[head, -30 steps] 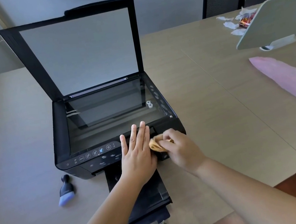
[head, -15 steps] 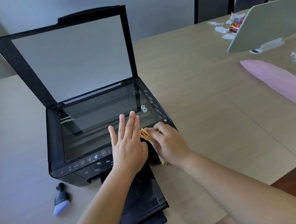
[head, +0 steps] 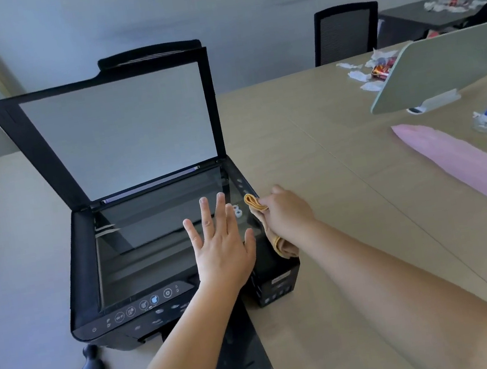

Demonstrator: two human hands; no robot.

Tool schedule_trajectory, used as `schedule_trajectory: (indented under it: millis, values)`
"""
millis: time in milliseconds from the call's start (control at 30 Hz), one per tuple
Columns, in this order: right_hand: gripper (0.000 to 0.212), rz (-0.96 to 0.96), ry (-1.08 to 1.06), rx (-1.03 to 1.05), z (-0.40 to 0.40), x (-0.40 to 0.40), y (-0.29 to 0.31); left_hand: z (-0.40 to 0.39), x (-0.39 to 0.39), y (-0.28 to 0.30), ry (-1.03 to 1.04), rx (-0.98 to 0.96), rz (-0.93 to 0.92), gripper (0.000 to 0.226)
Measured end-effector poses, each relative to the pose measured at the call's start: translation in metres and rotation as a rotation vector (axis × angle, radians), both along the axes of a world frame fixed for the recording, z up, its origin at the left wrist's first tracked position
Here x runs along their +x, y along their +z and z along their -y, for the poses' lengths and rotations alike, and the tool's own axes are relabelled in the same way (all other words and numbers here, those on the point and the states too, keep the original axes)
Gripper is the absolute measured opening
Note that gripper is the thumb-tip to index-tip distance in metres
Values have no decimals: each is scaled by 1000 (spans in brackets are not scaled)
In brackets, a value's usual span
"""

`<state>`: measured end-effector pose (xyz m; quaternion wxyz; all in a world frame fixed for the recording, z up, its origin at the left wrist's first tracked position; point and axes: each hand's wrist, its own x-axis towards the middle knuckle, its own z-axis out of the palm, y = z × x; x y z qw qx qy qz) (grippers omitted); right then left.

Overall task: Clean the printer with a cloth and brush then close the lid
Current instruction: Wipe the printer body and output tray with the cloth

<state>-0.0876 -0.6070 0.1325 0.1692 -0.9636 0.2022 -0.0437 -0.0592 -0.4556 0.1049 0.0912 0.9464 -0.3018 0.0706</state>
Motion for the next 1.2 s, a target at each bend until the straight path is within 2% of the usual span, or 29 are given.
schedule_trajectory:
  millis: [267, 467, 633, 733, 867, 967, 1200]
  values:
    - [25, -17, -17, 43, 19, 92, 10, -2, 3, -9, 7, -30, 24, 65]
    - [21, -34, -59, 271, 28, 142, 15, -4, 6, -15, 25, -44, 9, 66]
    - [18, -82, -14, 204, 34, 140, 13, -5, 7, -18, 22, -45, 13, 66]
    - [33, -71, 24, 188, 30, 95, 10, -6, 7, -18, 21, -54, 11, 67]
    - [25, -103, 51, 192, 27, 60, 8, -6, 7, -19, 2, -52, 1, 68]
    - [27, -91, 21, 210, 28, 83, 14, -4, 8, -19, -6, -40, -2, 68]
    - [15, -131, -40, 151, 32, 163, 17, -4, 7, -15, -7, -32, -51, 68]
